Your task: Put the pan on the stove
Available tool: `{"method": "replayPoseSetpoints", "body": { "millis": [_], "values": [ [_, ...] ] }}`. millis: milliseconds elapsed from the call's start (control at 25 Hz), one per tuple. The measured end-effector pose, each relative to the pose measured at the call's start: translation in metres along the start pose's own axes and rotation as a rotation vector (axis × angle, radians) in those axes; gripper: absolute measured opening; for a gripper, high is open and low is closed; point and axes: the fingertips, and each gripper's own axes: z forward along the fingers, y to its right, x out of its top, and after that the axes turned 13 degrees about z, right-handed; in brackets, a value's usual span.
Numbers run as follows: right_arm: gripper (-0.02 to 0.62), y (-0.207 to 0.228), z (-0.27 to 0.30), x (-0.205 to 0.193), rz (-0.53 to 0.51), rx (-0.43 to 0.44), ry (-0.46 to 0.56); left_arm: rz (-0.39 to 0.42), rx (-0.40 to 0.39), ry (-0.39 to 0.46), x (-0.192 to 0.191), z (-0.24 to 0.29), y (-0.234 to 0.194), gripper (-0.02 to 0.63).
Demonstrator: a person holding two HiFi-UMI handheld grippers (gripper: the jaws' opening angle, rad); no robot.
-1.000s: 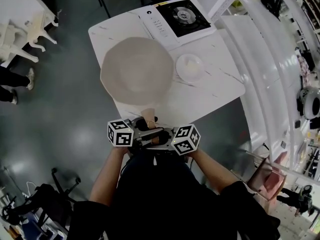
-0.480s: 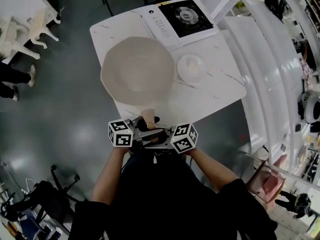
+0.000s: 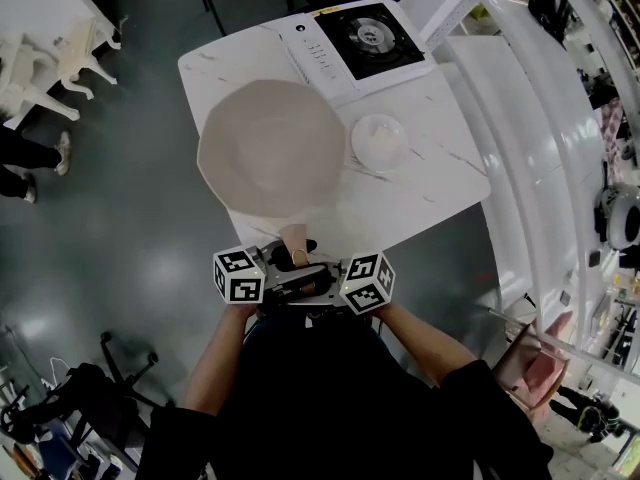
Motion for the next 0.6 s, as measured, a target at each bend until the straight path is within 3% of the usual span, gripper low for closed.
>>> {"method": "replayPoseSetpoints", "body": {
  "millis": [600],
  "values": [
    [0.198, -0.040, -0.009, 0.024, -0.061, 0.005, -0.013, 0.050, 0.002, 0.006, 0.044, -0.002, 0.025, 0.284]
  ]
}}
